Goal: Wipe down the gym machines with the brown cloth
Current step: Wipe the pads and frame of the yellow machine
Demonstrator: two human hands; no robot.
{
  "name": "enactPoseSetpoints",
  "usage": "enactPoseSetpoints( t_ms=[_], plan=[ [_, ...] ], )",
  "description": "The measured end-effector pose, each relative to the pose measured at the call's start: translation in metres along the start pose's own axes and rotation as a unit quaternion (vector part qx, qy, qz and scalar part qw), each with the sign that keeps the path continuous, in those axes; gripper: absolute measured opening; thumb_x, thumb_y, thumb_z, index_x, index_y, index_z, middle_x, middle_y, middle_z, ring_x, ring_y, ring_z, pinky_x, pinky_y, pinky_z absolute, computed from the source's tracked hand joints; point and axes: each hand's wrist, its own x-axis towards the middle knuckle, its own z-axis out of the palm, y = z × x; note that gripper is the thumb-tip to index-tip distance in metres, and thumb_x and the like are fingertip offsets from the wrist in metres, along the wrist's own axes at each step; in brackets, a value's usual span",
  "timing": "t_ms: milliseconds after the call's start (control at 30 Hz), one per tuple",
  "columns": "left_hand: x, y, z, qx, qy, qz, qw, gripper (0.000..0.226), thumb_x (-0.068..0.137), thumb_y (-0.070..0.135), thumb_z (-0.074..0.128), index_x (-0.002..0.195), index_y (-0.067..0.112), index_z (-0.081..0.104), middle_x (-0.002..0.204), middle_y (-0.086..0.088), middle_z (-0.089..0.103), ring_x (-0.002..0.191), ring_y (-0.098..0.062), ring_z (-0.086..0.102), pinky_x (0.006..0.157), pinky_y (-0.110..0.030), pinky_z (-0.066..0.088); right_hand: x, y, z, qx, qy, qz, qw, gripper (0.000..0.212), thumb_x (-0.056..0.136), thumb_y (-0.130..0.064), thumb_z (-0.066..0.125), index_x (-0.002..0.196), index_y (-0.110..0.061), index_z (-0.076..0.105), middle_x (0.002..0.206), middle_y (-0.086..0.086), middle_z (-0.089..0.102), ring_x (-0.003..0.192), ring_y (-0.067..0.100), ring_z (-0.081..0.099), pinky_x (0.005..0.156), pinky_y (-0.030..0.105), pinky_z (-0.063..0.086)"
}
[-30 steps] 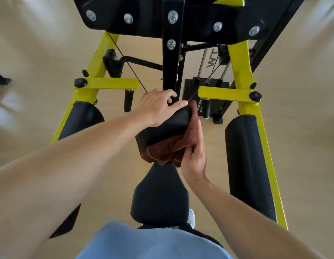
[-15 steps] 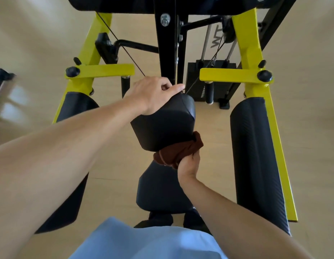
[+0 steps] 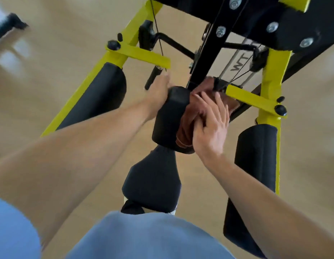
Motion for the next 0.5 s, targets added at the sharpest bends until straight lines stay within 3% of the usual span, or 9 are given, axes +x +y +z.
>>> enactPoseSetpoints(
  t_ms=[67, 133, 233, 367, 433, 500],
  plan=[
    [-0.008, -0.04, -0.014, -0.031, 0.017, -0.091, 0.995, 0.061, 0.096, 0.062, 0.035, 0.124, 0.016, 0.064, 0.123, -0.011, 0.07, 0.112, -0.029, 0.065, 0.103, -0.043, 0.048, 0.021, -0.006, -0.004, -0.149, -0.087, -0.099, 0.98, 0.049, 0.099, -0.027, 0.049, 0.148, -0.033, 0.052, 0.156, -0.006, 0.048, 0.152, 0.022, 0.031, 0.125, 0.054, 0.015],
    [-0.02, -0.081, -0.032, -0.014, 0.044, -0.152, 0.987, 0.067, 0.1, 0.062, 0.031, 0.145, 0.016, 0.047, 0.138, -0.008, 0.059, 0.131, -0.03, 0.051, 0.111, -0.044, 0.039, 0.043, -0.016, 0.003, -0.23, -0.167, -0.199, 0.938, 0.048, 0.102, -0.033, 0.051, 0.15, -0.035, 0.048, 0.157, -0.003, 0.046, 0.15, 0.027, 0.034, 0.123, 0.055, 0.022],
    [-0.03, -0.115, -0.048, 0.01, 0.061, -0.193, 0.979, 0.064, 0.105, 0.054, 0.025, 0.153, 0.013, 0.037, 0.145, -0.01, 0.055, 0.141, -0.028, 0.041, 0.121, -0.047, 0.025, 0.067, -0.034, 0.025, -0.33, -0.224, -0.354, 0.846, 0.037, 0.101, -0.035, 0.055, 0.137, -0.029, 0.062, 0.145, 0.003, 0.059, 0.144, 0.034, 0.042, 0.116, 0.06, 0.03],
    [-0.039, -0.132, -0.057, -0.006, 0.077, -0.187, 0.979, 0.053, 0.109, 0.039, 0.024, 0.155, 0.013, 0.031, 0.148, -0.011, 0.051, 0.142, -0.027, 0.04, 0.12, -0.043, 0.025, 0.06, -0.061, 0.071, -0.51, -0.353, -0.453, 0.64, 0.025, 0.1, -0.036, 0.055, 0.111, -0.022, 0.073, 0.112, 0.005, 0.072, 0.115, 0.033, 0.061, 0.11, 0.057, 0.032],
    [-0.042, -0.141, -0.06, 0.012, 0.091, -0.171, 0.981, 0.048, 0.111, 0.03, 0.023, 0.156, 0.015, 0.029, 0.153, -0.01, 0.046, 0.143, -0.027, 0.039, 0.116, -0.04, 0.026, 0.038, -0.062, 0.097, -0.562, -0.424, -0.467, 0.535, 0.025, 0.1, -0.036, 0.057, 0.113, -0.021, 0.072, 0.112, 0.005, 0.071, 0.112, 0.032, 0.062, 0.103, 0.052, 0.039],
    [-0.046, -0.156, -0.066, -0.007, 0.112, -0.168, 0.979, 0.049, 0.11, 0.036, 0.024, 0.154, 0.017, 0.034, 0.149, -0.005, 0.051, 0.14, -0.025, 0.041, 0.105, -0.036, 0.03, 0.015, -0.048, 0.122, -0.595, -0.447, -0.497, 0.446, 0.035, 0.103, -0.043, 0.05, 0.123, -0.022, 0.069, 0.123, 0.006, 0.068, 0.117, 0.032, 0.06, 0.098, 0.05, 0.04]
  ],
)
